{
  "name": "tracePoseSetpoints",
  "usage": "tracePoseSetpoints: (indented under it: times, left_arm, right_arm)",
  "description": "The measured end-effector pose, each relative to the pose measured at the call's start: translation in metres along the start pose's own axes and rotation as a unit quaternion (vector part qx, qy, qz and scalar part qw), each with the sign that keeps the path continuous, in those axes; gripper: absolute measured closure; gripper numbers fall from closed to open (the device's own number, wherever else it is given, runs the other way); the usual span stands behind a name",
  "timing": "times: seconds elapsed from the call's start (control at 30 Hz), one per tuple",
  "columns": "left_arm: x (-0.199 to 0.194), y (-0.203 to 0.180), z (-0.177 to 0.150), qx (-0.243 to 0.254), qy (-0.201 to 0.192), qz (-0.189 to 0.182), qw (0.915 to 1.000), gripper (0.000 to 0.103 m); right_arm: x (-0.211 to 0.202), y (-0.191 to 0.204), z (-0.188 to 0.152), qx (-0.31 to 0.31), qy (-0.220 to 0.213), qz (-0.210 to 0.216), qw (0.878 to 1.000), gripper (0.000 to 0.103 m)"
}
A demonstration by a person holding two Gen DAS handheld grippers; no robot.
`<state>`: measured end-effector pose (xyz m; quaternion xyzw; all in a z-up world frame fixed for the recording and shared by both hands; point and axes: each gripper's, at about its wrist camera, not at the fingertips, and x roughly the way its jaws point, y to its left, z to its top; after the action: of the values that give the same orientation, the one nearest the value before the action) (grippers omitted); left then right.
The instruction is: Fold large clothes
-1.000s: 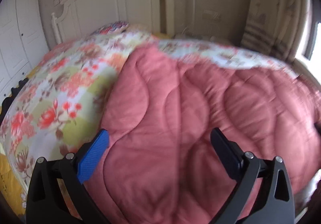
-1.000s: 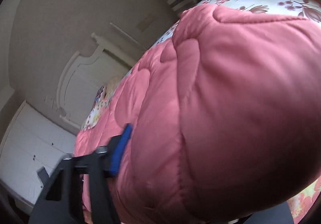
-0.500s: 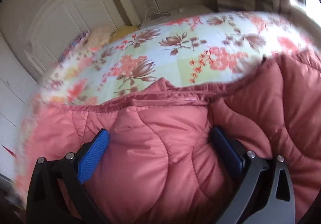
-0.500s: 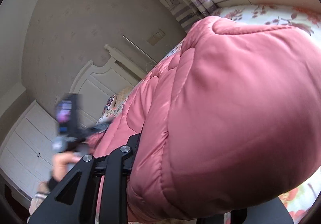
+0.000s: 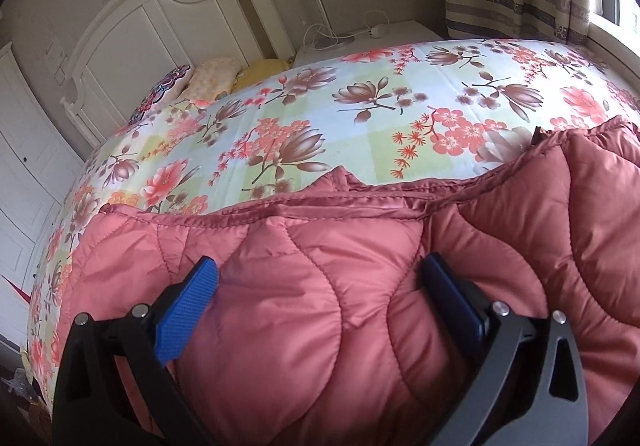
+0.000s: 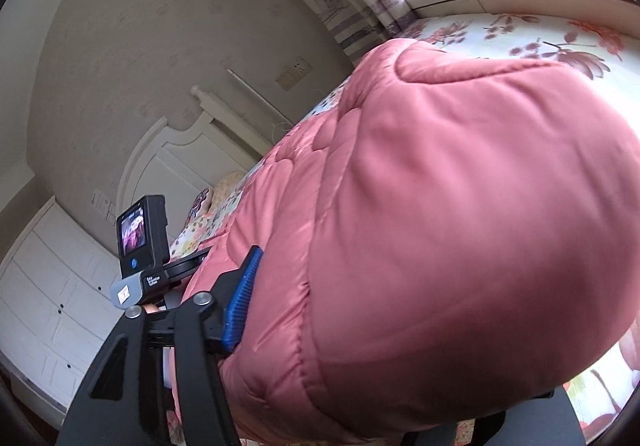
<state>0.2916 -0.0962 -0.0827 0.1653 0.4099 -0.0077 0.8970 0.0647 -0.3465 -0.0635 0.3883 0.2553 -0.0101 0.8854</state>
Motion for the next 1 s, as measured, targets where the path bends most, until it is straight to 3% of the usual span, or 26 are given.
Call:
tracePoseSetpoints:
  times: [0.13,0.27,0.47,0.53,0.63,0.77,0.83,0.9,1.0]
  left_arm:
    - [0.0,0.001,0.0,-0.001,0.0,-0.001,1.0,0.002]
    - [0.0,0.002,-0.001,-0.003,0.002,-0.003,1.0,0.002]
    - [-0.001,0.006,0.002,-0.002,0.015,-0.014,0.9998,0.002]
    - [-0.018,0.014,0.0,-0.011,0.007,-0.027,0.9995,0.002]
    - [-0.062,0.025,-0.014,-0.016,-0.031,-0.077,0.9964,0.002]
    - [-0.107,0.02,-0.059,0.022,-0.064,-0.078,0.9947,0.002]
    - [-0.105,0.002,-0.088,0.054,-0.067,-0.061,0.9945,0.002]
    - [-0.1,-0.01,-0.104,0.058,-0.098,-0.036,0.9929,0.002]
    - [-0.094,-0.007,-0.101,0.045,-0.083,-0.049,0.9944,0.002]
  right_arm:
    - [-0.004,-0.007,0.002,0.016,-0.022,-0.011,1.0,0.039]
    - [-0.005,0.004,-0.001,-0.03,-0.038,-0.004,0.999,0.054]
    - [-0.006,0.013,-0.001,-0.064,-0.054,-0.005,0.997,0.058]
    - [-0.005,0.01,0.002,-0.061,-0.049,-0.006,0.997,0.058]
    - [-0.005,0.005,0.003,-0.059,-0.043,-0.008,0.997,0.059]
    - [-0.005,0.006,0.005,-0.059,-0.044,-0.009,0.997,0.059]
    - [-0.006,0.007,0.004,-0.061,-0.045,-0.01,0.997,0.059]
    - [-0.005,0.008,0.003,-0.064,-0.045,-0.013,0.997,0.059]
    - [-0.006,0.013,0.002,-0.074,-0.047,-0.02,0.996,0.059]
